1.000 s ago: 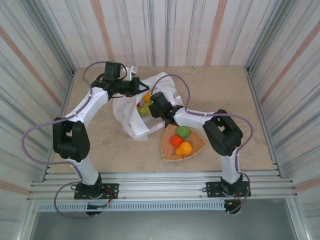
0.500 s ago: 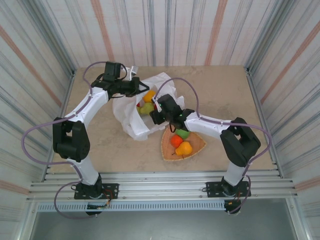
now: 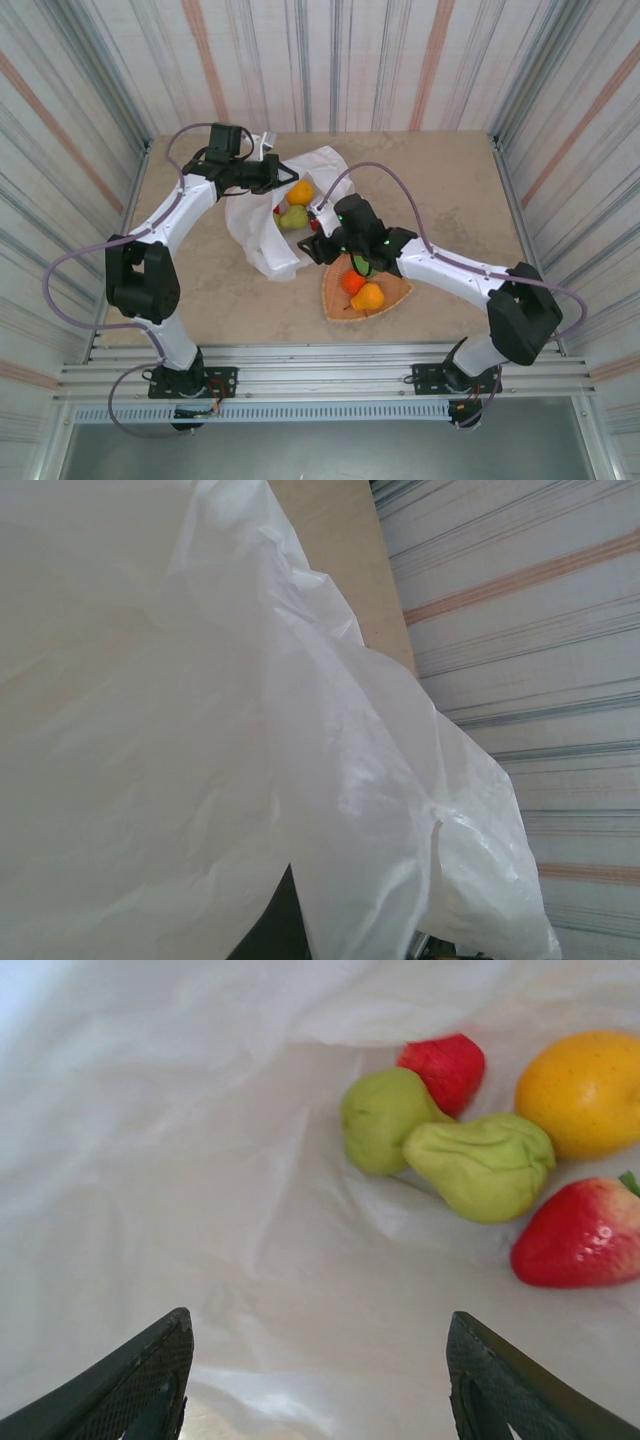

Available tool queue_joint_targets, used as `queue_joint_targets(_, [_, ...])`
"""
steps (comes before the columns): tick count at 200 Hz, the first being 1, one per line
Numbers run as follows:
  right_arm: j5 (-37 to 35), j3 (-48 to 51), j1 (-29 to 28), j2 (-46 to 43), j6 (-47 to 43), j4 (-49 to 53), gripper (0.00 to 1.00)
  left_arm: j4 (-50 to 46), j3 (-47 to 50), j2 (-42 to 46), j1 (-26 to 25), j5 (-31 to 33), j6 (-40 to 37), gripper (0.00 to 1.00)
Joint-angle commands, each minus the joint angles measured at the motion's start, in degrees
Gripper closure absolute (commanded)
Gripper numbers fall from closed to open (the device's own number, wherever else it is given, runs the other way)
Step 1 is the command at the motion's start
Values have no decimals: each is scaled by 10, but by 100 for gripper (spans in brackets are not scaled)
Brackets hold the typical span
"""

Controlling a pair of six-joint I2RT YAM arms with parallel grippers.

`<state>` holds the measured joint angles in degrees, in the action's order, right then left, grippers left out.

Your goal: Place the fruits into the plastic bag

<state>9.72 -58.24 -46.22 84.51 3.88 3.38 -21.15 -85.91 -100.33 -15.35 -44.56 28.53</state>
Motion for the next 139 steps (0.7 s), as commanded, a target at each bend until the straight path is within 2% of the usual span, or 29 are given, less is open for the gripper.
queue_joint_targets(1, [59,7,0,-35,-7,57,31,-2,1,3,3,-9,1,100])
queue_joint_targets(61, [81,68,6,-168,36,155,29,-2,1,1,3,-8,1,100])
queue_joint_targets(103, [-23,119,7,-271,113,269,21,-2,2,-1,4,-8,1,100])
queue_joint_targets(123, [-75,130,9,-275,149,317,15,-2,2,-2,4,-8,2,100])
queue_joint_targets(139, [-76,133,19,-271,169,342,9,-2,2,-3,4,-8,2,100])
